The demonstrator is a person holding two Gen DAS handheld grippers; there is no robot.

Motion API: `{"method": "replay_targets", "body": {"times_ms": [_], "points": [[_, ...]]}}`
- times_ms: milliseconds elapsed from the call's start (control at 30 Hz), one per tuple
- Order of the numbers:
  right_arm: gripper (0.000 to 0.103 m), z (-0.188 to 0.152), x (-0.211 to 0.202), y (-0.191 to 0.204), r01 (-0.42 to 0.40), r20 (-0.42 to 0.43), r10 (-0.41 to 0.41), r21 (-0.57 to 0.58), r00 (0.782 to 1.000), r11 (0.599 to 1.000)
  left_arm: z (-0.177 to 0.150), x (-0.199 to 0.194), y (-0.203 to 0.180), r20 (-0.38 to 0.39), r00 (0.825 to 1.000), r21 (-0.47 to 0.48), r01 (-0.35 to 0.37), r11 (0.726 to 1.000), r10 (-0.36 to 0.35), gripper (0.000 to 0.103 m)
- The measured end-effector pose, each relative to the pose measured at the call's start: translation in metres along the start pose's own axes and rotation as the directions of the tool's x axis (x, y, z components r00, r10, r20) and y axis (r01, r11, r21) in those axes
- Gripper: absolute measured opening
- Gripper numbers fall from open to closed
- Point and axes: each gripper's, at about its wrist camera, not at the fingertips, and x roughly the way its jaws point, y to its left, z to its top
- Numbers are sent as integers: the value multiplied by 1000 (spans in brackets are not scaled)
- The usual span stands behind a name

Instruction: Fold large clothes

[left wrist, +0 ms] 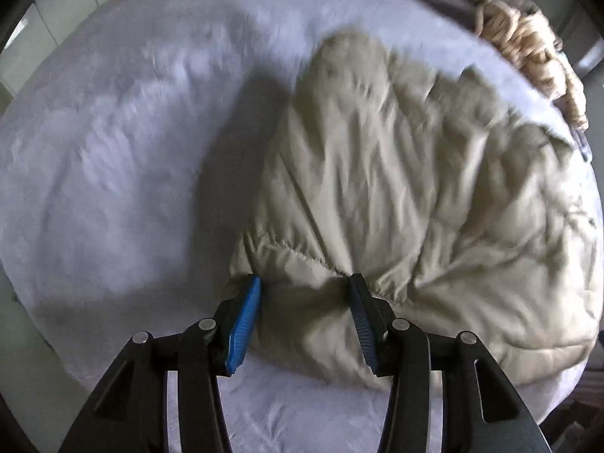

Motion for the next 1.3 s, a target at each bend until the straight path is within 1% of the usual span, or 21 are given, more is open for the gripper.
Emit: {"method": "replay_targets", "body": {"times_ms": [67,133,233,333,433,467,533,600,667,700,733,767,800,833,967,1067,1133,1200,1233,1267,1300], "points": [[27,-5,30,-7,13,-94,-10,39,996,999,0,7,-1,-15,1000,2,-6,1000,6,50],[26,-8,39,-19,11,-126,0,86,992,996,1,1,-3,-14,1000,23,-16,1000,17,50],[27,-8,29,-28,-4,-125,19,122,992,993,0,-11,-4,-3,999,42,-31,999,31,50],[27,-7,12,-28,-17,-112,29,108,993,994,-5,-26,-2,2,1000,31,-16,999,16,50],[28,-10,-2,-24,-53,-104,63,97,993,994,-11,-41,-6,21,1000,37,-3,999,2,50],[29,-11,-6,-22,-63,-104,72,87,992,994,-14,-49,-8,29,1000,49,5,999,-6,50],[37,-15,-13,-22,-72,-106,79,65,991,995,-18,-57,-13,36,999,64,13,998,-15,50],[40,-17,-13,-11,-81,-110,84,36,990,996,-25,-65,-21,43,999,81,25,996,-28,50],[41,-20,-13,-2,-89,-114,90,13,989,996,-30,-72,-25,56,998,90,34,995,-39,50],[41,-21,-13,3,-92,-117,92,0,989,996,-33,-76,-28,62,997,92,35,995,-41,61],[43,-23,-14,6,-95,-120,93,-11,988,995,-34,-79,-30,65,997,93,36,995,-42,74],[44,-24,-15,8,-98,-123,95,-22,988,995,-37,-82,-32,76,996,92,31,995,-38,95],[46,-25,-16,10,-101,-127,96,-33,987,994,-42,-89,-33,102,994,90,17,996,-26,97],[46,-26,-15,12,-103,-130,97,-40,987,994,-46,-94,-34,117,993,94,2,996,-14,97],[46,-36,-11,13,-112,-156,104,-44,982,993,-54,-99,-32,94,996,87,-3,996,-5,97],[47,-42,-6,14,-108,-179,98,-45,979,993,-57,-101,-31,75,997,99,-21,995,13,97],[56,-45,-4,17,-106,-190,95,-49,977,993,-58,-102,-31,74,997,114,-29,993,20,97],[60,-47,-3,22,-107,-192,95,-53,977,993,-55,-103,-32,76,997,132,-32,991,22,98],[62,-47,-3,26,-108,-189,95,-58,977,992,-52,-103,-32,78,997,138,-30,990,20,99],[65,-48,-1,31,-105,-186,92,-62,978,993,-48,-103,-32,83,996,146,-26,989,14,103],[70,-47,1,37,-103,-181,89,-70,979,992,-45,-104,-32,90,996,151,-22,988,8,103]]}}
